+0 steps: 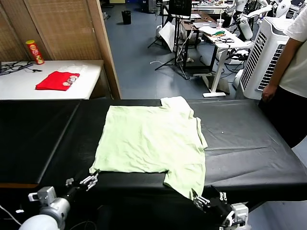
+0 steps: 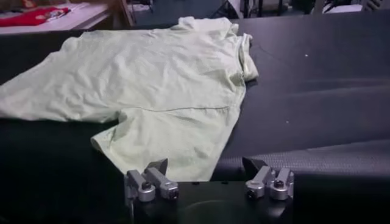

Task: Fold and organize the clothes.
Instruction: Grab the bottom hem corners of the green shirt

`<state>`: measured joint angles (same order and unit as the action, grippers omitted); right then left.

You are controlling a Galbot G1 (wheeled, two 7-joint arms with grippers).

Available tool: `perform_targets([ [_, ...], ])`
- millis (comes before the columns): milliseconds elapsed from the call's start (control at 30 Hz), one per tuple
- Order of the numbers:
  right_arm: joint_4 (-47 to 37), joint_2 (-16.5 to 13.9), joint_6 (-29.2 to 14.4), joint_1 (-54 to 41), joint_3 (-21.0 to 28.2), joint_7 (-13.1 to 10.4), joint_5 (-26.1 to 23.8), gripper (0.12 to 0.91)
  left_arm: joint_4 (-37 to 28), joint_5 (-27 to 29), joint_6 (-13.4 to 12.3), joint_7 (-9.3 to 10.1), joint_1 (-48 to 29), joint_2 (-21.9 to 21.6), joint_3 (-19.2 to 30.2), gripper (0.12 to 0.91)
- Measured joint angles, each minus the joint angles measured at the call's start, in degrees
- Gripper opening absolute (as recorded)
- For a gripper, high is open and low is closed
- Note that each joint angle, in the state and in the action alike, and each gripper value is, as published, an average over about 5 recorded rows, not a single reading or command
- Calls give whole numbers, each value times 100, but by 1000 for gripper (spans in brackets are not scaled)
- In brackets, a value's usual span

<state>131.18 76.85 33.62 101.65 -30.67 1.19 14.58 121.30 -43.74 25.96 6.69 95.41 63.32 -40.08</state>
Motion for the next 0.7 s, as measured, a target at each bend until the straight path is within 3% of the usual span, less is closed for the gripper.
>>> perform_targets([
  [233, -17, 47, -18, -9, 36, -76, -41, 769, -50, 244, 12, -148, -46, 52, 13, 798],
  [333, -32, 70, -19, -17, 47, -131, -55, 681, -63, 293, 13, -157, -46, 60, 26, 798],
  [467, -70, 100, -19, -15, 57, -150, -97, 481, -94, 332, 0, -185, -62, 57, 65, 782],
  [567, -107, 126, -22, -9, 72, -160, -132, 316, -124, 388, -12, -211, -75, 54, 105, 677],
  [700, -114, 155, -35, 15, 93, -178, -154, 148, -192, 435, -35, -213, -108, 58, 139, 460],
])
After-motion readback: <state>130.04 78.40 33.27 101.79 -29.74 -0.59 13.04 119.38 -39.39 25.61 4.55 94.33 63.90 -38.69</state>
